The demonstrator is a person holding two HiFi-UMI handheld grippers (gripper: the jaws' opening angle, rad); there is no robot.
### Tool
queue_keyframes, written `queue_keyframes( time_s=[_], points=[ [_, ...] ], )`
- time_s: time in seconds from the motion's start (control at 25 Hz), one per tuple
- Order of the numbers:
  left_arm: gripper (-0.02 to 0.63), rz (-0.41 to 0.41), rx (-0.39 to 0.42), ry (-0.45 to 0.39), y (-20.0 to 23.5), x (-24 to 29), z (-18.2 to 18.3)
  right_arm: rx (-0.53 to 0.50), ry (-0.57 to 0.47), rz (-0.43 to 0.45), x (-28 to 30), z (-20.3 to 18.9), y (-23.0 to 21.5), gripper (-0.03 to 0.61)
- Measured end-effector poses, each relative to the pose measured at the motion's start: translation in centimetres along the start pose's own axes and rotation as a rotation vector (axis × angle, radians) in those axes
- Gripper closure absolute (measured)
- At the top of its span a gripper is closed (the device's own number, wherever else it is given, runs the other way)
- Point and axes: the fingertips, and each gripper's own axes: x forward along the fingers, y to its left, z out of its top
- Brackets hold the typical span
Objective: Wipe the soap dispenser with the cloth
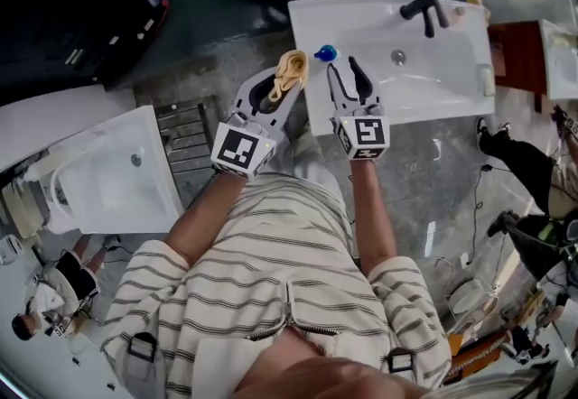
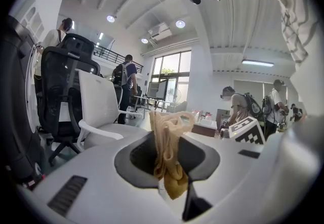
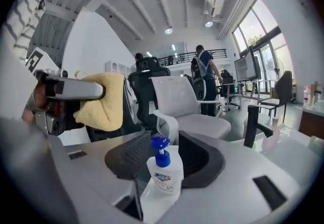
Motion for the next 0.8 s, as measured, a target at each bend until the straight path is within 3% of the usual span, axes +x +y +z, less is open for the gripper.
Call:
queue_keyframes(
  time_s=[0.32,0.48,0.8],
  points=[
    [0.526,0.026,0.024,-0.038,-0.8,-0.8,4.2,0.052,-0.097,-0.054,-3.6,6.4,1.1,0.521],
    [0.526,0.009,0.052,-0.072,-1.3,-0.5,6.0,0.014,-0.155,-0.064,-4.5,10.1,1.5,0.578],
    [0.526,0.020,0.076,-0.086,-1.8,-0.8,7.3,0.013,-0.190,-0.067,-6.6,13.6,2.6,0.592]
  ],
)
